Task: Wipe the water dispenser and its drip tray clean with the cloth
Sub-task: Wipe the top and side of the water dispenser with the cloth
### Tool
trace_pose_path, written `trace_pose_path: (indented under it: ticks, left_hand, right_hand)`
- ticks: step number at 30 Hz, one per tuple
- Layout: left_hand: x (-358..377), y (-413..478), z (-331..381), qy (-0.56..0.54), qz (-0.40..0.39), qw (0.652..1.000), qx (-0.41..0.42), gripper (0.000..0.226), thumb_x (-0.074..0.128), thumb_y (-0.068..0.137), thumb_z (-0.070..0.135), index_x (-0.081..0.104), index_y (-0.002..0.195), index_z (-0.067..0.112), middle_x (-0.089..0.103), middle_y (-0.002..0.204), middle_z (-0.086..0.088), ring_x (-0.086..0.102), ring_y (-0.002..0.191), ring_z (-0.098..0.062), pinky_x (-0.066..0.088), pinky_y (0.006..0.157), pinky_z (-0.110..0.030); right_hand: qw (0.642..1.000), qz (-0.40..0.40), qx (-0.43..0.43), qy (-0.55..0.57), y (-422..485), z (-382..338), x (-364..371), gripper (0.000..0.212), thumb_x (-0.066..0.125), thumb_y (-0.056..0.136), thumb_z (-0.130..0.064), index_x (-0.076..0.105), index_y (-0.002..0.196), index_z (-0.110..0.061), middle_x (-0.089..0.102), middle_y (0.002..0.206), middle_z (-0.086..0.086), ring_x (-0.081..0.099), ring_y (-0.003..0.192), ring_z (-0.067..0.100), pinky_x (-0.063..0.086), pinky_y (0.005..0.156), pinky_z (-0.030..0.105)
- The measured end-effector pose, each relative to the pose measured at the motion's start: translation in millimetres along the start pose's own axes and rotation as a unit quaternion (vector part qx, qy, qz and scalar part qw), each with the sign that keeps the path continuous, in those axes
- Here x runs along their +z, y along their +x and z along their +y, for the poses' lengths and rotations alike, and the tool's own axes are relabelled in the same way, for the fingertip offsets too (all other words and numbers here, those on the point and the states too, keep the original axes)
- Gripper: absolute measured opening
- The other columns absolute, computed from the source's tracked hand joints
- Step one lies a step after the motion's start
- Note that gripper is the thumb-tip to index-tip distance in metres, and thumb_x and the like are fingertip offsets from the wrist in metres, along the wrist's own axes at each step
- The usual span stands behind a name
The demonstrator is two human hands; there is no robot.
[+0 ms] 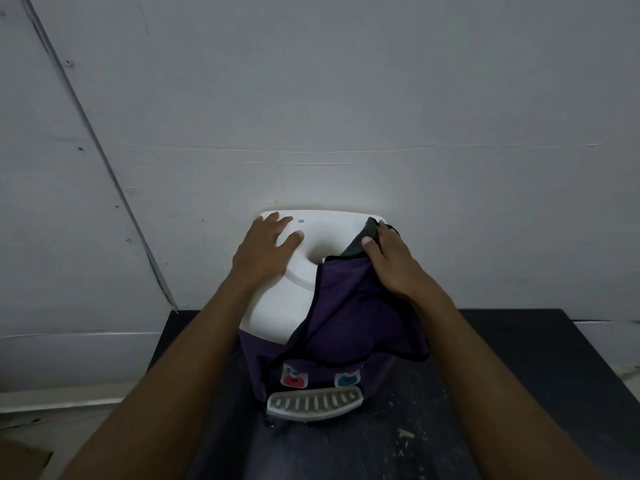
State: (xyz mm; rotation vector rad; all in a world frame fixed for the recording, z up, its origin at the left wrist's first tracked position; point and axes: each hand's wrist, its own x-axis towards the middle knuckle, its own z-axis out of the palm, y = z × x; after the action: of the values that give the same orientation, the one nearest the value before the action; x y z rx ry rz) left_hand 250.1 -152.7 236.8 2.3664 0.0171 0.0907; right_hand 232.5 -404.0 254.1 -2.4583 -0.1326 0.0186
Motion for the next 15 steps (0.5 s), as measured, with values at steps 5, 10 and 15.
trace_pose_path:
  ticks: [5,10,15]
  left_hand:
    - [-1,-4,-1,-0.015,0.014,1.000,0.017,0.056,0.044,0.100,0.060,0.041,0.151,0.038,0.027,0.164,0.017,0.007,0.155,-0.007,0.017,0.124,-0.045]
    - [-1,-7,3,-0.025,0.030,0.999,0.014,0.054,0.046,0.099,0.059,0.044,0.149,0.040,0.032,0.161,0.019,0.011,0.154,-0.007,0.019,0.122,-0.043]
    - [-1,-8,6,-0.032,0.046,0.998,0.016,0.052,0.049,0.099,0.055,0.046,0.147,0.037,0.035,0.160,0.016,0.015,0.154,-0.009,0.022,0.121,-0.043]
  right_hand:
    - [0.994,-0.098,-0.026,-0.038,31,-14,-15,0.065,0.041,0.110,-0.043,0.013,0.165,-0.021,0.007,0.173,-0.005,0.001,0.160,0.015,0.003,0.129,0.040]
    - [0.984,-0.150,-0.086,-0.051,62,-37,-15,0.073,0.065,0.101,-0.031,0.027,0.163,-0.026,0.026,0.169,-0.006,0.021,0.156,0.015,0.013,0.123,0.024]
    - [0.970,-0.166,-0.153,-0.085,76,-47,-11,0.069,0.071,0.097,-0.035,0.038,0.157,-0.034,0.037,0.164,-0.011,0.032,0.151,0.012,0.023,0.124,0.030]
